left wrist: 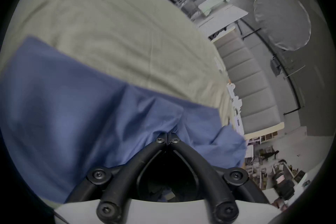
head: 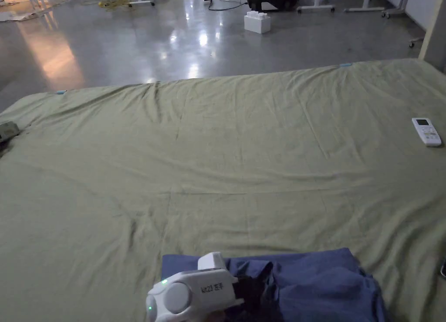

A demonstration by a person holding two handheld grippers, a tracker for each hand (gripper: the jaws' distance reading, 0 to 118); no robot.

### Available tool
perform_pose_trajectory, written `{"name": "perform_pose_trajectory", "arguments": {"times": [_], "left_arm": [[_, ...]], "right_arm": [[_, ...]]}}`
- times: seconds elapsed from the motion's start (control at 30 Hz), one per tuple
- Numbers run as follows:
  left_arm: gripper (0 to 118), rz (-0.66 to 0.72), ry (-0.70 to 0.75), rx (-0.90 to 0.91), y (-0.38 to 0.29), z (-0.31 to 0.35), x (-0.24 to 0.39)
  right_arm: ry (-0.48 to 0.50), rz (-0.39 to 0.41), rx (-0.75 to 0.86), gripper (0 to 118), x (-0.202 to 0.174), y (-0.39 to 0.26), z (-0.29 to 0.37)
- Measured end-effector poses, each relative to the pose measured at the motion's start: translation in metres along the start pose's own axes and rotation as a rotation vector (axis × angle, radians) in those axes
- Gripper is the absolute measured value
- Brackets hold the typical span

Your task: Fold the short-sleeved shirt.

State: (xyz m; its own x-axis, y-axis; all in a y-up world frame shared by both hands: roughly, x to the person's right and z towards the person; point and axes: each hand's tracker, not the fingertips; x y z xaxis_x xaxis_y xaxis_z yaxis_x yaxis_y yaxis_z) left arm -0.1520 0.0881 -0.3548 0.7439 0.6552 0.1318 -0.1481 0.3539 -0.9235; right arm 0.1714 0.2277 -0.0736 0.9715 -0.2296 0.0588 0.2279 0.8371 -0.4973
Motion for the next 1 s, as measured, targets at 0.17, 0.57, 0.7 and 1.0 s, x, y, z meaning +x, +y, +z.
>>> {"name": "perform_pose_trajectory", "arguments": {"times": [0.17, 0.57, 0.7, 1.0], "left_arm": [[2, -0.029, 0.038, 0.011, 0.000, 0.004, 0.010], [107, 0.201, 0.016, 0.333, 0.043, 0.162, -0.097], [106, 0.333, -0.055, 0.267, 0.041, 0.143, -0.129], [21, 0.403, -0.088, 0.193, 0.029, 0.084, -0.128]], "right_arm": [[-0.016, -0.009, 0.010, 0, 0.002, 0.005, -0.001], [0.064, -0.010, 0.014, 0, -0.003, 0.009, -0.024], [0.058, -0.019, -0.003, 0, -0.005, 0.006, -0.021], [0.018, -0.026, -0.004, 0, 0.003, 0.002, -0.010]]}}
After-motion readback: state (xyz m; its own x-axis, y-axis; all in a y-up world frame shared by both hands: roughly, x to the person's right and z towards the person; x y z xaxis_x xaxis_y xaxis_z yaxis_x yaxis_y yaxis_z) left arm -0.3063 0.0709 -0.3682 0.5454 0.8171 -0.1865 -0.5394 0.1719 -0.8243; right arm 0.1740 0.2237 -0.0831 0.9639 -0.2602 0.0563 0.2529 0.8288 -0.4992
